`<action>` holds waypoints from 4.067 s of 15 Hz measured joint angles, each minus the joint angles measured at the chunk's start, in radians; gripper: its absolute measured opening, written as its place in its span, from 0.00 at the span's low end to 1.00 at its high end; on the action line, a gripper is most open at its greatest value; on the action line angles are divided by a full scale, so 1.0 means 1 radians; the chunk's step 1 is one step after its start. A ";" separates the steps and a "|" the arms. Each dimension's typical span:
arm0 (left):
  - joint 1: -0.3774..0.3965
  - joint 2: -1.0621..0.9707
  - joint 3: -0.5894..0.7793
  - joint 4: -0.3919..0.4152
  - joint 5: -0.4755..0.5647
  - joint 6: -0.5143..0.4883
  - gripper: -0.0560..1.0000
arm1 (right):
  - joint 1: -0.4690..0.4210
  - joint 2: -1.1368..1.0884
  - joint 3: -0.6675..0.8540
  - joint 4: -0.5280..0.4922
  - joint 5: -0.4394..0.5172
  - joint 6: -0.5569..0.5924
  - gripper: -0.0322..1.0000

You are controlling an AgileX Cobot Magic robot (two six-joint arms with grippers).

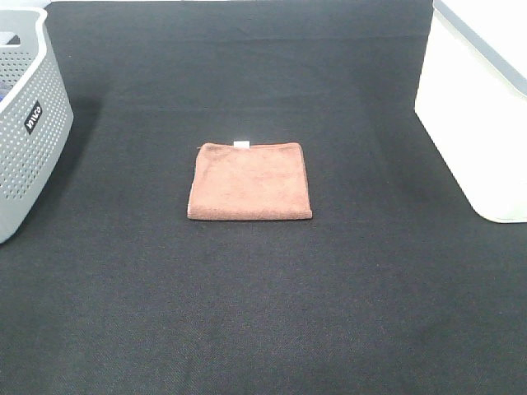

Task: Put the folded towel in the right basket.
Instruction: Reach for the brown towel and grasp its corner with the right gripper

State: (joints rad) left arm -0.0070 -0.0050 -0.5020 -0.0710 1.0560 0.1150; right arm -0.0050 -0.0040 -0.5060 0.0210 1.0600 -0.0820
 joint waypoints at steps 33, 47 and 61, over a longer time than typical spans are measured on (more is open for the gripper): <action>0.000 0.000 0.000 0.000 0.000 0.000 0.89 | 0.000 0.000 0.000 0.000 0.000 0.000 0.72; 0.000 0.000 0.000 0.000 0.000 0.000 0.89 | 0.000 0.000 0.000 0.000 0.000 0.000 0.72; 0.000 0.000 0.000 0.000 0.000 0.000 0.89 | 0.000 0.724 -0.358 0.079 -0.278 0.000 0.72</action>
State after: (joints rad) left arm -0.0070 -0.0050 -0.5020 -0.0710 1.0560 0.1150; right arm -0.0050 0.7200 -0.8640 0.1000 0.7820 -0.0820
